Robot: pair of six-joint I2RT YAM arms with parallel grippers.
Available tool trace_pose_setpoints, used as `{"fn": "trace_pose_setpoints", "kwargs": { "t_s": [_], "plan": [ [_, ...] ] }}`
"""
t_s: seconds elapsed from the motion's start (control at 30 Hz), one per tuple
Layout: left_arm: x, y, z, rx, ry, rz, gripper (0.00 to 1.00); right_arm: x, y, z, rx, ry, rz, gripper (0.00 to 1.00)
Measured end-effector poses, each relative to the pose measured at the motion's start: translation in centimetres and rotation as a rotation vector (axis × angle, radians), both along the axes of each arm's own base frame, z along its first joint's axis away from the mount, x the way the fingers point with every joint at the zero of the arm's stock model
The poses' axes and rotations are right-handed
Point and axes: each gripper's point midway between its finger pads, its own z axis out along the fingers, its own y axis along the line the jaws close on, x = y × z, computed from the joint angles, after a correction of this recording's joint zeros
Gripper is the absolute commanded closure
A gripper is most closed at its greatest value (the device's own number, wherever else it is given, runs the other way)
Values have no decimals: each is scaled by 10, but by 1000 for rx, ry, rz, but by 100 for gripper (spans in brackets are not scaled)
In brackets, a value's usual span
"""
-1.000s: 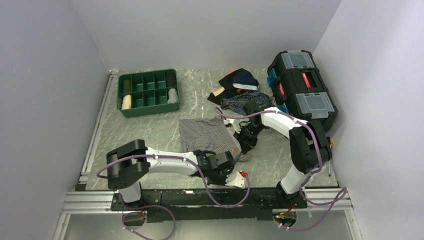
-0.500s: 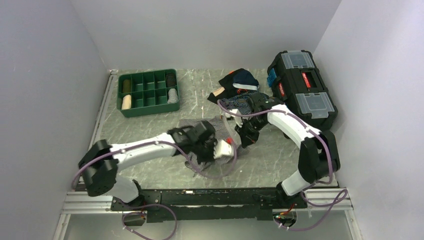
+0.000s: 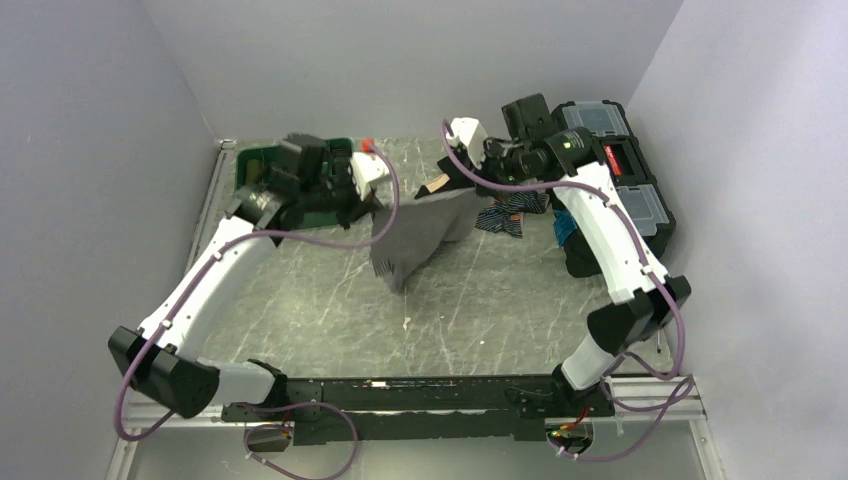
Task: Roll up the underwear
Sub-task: Flatten out the underwear at the center of the board.
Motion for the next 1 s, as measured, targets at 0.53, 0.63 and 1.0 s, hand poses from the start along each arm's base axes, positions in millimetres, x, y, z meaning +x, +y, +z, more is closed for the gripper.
{"fn": "trace_pose_setpoints", "kwargs": {
  "t_s": [0.53, 0.63, 1.0],
  "plan": [
    [65, 29, 130, -64, -191, 114, 100, 63, 0, 77, -56, -279, -100, 100],
    [31, 29, 91, -26, -138, 72, 100, 27, 5, 72, -36, -266, -34, 100],
    [-146, 10, -124, 226, 146, -345, 47, -155, -16, -141, -55, 263, 234, 51]
  ]
}}
